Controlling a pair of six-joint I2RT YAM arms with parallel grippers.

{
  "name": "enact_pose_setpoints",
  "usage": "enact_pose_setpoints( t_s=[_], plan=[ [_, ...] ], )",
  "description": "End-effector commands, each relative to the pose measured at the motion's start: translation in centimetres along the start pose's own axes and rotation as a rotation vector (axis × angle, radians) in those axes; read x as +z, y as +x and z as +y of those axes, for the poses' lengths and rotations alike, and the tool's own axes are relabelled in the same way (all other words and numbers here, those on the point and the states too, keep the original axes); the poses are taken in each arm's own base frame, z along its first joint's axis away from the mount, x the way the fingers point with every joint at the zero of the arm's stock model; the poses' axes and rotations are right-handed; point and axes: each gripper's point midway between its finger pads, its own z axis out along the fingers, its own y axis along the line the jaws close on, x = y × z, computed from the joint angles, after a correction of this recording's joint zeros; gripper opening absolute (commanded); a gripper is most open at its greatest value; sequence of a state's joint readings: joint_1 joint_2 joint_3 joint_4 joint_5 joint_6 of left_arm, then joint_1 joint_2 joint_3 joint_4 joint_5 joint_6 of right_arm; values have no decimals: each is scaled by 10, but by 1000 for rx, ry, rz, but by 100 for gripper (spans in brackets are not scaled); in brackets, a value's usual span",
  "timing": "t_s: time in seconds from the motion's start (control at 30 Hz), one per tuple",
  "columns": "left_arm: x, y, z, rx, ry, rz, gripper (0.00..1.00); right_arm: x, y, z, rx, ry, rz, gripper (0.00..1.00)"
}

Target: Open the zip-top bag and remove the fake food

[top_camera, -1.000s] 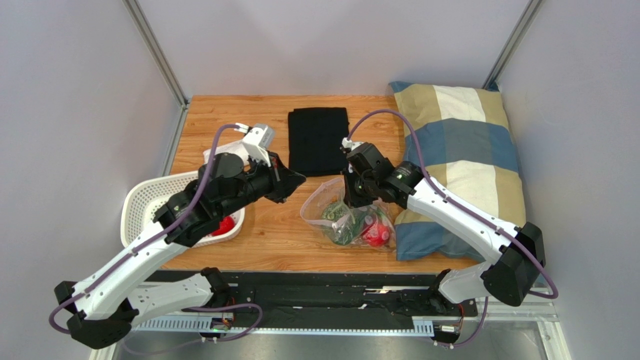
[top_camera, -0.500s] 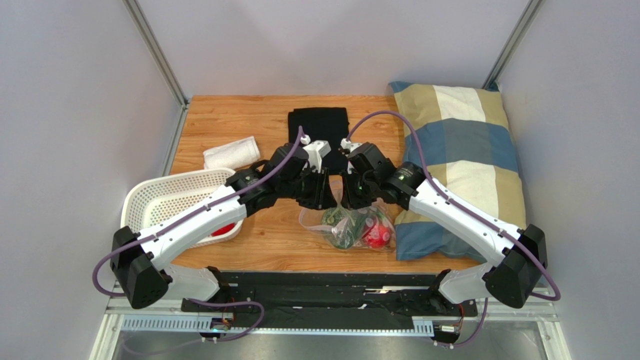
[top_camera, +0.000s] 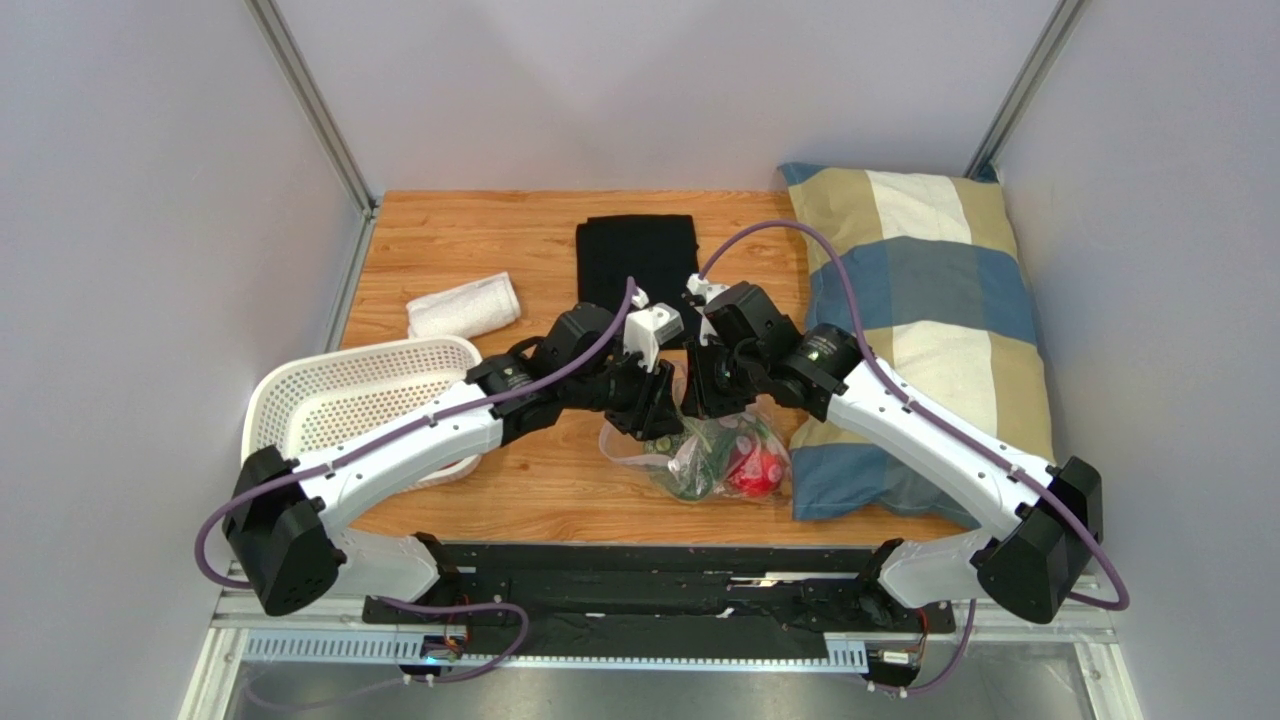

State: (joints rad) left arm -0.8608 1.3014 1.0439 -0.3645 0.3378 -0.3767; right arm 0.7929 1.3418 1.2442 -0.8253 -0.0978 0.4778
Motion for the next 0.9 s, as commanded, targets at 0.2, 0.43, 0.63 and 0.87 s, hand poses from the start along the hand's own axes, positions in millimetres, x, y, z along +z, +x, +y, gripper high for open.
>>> enact_pose_setpoints(
  t_s=[0.2, 0.43, 0.63, 0.87],
  plan=[
    [28, -8, -4, 94, 75, -8, 44, -11, -15, 14, 14, -65, -54, 0],
    [-5, -28, -20, 97, 70, -78, 0, -8, -12, -4, -29, 11, -67, 0],
    [-79, -69, -35, 175, -46, -381, 0, -19, -15, -41, -85, 192, -115, 0],
    [-109, -70, -48, 73, -15, -476, 0, -25, -18, -47, -94, 230, -131, 0]
  ],
)
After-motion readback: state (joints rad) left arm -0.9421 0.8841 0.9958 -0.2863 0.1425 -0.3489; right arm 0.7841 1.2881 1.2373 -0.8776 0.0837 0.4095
